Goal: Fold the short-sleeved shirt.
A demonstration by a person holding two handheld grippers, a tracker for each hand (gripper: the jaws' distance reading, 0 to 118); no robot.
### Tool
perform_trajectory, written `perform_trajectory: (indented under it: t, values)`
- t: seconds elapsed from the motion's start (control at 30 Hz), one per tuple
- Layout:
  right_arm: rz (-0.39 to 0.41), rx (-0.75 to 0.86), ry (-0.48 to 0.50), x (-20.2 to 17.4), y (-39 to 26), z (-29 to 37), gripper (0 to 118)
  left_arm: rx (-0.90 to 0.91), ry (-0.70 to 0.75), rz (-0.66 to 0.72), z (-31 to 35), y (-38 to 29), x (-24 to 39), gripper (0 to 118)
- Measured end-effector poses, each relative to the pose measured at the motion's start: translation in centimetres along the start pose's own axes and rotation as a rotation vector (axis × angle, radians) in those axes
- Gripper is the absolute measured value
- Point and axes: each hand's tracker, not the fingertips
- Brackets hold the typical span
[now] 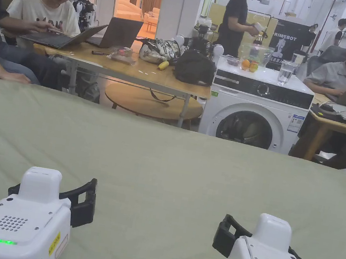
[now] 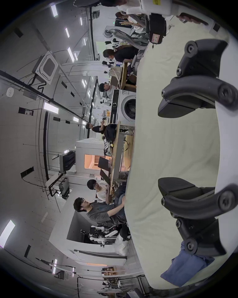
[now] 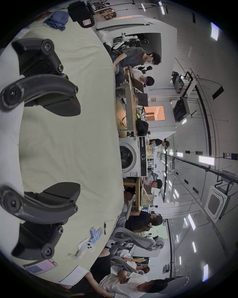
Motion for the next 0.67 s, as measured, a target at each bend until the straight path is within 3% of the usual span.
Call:
perform_trajectory:
  t: [0.17,0.27,0.37,0.53,0.67]
  values:
    - [0.002,-0.006,-0.002,0.1,0.1,-0.4,86,-0.005,-0.013,-0.010,-0.3,0.2,0.2,77]
    - [-0.085,-0.023,0.044,0.7,0.1,-0.9,86,-0.003,-0.017,-0.018,-0.5,0.0,0.3,77]
    - [-0.091,0.006,0.000,1.1,-0.2,-0.9,86,-0.013,-0.017,-0.036,-0.8,-0.2,0.4,77]
    - [-0.058,-0.021,-0.035,1.4,-0.2,-1.4,86,-0.016,-0.015,-0.043,-0.8,-0.5,0.5,77]
    - [-0.028,-0.047,0.000,1.3,-0.3,-1.5,86,-0.015,-0.012,-0.040,-0.8,-0.6,0.5,77]
